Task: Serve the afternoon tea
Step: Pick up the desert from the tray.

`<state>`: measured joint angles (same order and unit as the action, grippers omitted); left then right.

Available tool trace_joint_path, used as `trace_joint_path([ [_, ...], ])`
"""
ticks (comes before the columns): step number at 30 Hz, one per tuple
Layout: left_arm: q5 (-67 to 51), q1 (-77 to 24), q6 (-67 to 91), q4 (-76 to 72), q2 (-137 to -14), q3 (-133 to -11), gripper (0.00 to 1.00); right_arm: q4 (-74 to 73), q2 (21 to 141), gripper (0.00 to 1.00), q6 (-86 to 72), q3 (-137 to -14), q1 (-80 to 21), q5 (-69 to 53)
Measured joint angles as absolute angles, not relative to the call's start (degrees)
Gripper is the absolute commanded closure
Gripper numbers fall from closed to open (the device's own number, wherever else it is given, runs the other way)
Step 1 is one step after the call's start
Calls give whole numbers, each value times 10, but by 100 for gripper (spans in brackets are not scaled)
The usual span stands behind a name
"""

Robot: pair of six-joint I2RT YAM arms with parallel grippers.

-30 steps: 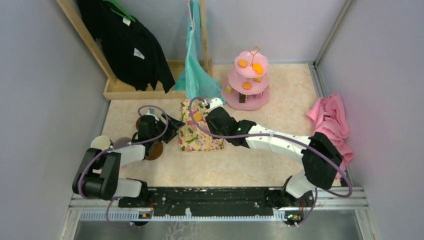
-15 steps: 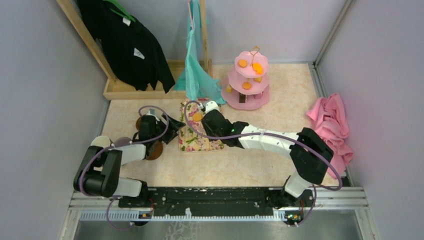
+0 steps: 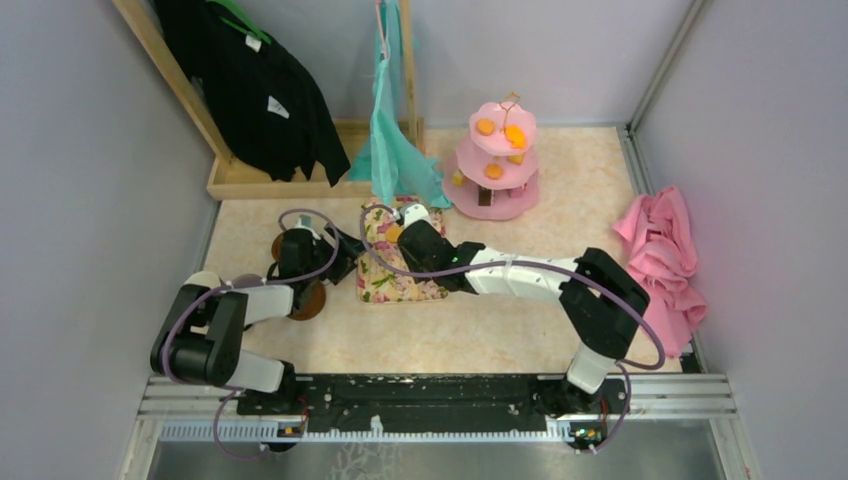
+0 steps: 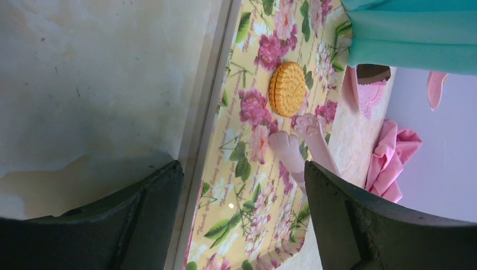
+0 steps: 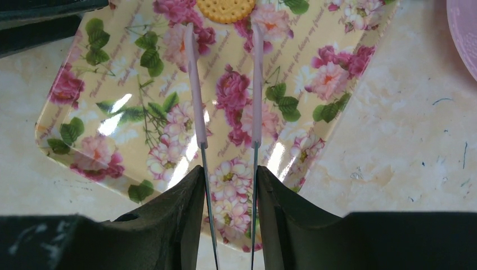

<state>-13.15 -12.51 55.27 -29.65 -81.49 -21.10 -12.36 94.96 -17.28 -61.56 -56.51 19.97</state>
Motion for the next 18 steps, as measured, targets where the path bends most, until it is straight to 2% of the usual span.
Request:
trace_joint_path([
  [18, -141, -125, 555, -326, -856, -233, 15, -117, 1000, 61, -151, -660, -549, 203],
])
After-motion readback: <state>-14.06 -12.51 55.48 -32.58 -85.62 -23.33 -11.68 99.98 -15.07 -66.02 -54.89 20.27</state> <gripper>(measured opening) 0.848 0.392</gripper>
